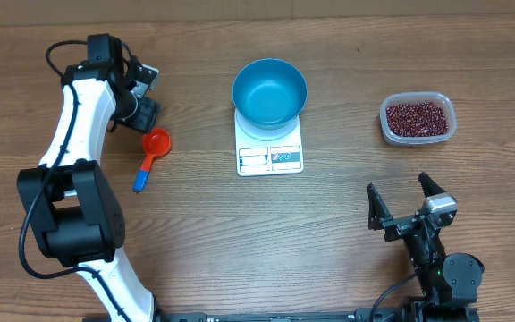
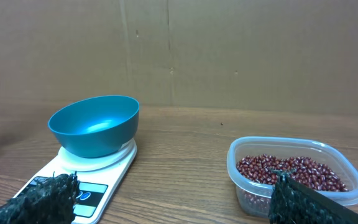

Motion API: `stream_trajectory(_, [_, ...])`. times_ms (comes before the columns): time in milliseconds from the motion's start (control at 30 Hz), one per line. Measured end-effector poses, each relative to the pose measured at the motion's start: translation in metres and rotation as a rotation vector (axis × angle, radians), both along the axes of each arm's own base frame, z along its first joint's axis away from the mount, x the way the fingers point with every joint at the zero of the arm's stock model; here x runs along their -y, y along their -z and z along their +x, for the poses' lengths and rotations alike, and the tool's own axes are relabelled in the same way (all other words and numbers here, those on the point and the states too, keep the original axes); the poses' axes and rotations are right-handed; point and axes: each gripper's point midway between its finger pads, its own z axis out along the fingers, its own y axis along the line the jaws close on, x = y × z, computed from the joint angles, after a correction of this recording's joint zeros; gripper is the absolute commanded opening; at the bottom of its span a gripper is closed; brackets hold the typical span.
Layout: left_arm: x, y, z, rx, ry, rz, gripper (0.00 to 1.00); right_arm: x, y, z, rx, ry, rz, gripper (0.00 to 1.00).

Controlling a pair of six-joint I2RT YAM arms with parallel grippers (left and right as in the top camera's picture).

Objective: Scoop item into bowl and weigh 150g on scale
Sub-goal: 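Lower the left gripper and grasp the red scoop's cup rim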

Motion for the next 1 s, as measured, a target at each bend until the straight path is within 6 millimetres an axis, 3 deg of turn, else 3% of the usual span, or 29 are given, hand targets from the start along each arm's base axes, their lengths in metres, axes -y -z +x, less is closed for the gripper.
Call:
stream_trajectory(367, [0.003,0.029,-0.013,-0.033,-0.017,-0.028,0.66,0.000,0.000,0.000,0.001,0.000,0.000,1.00])
stream_trajectory(1000, [0.006,0.057,-0.010,0.026,-0.025,-0.044,0.61,0.000,0.000,0.000,0.000,0.000,0.001,1.00])
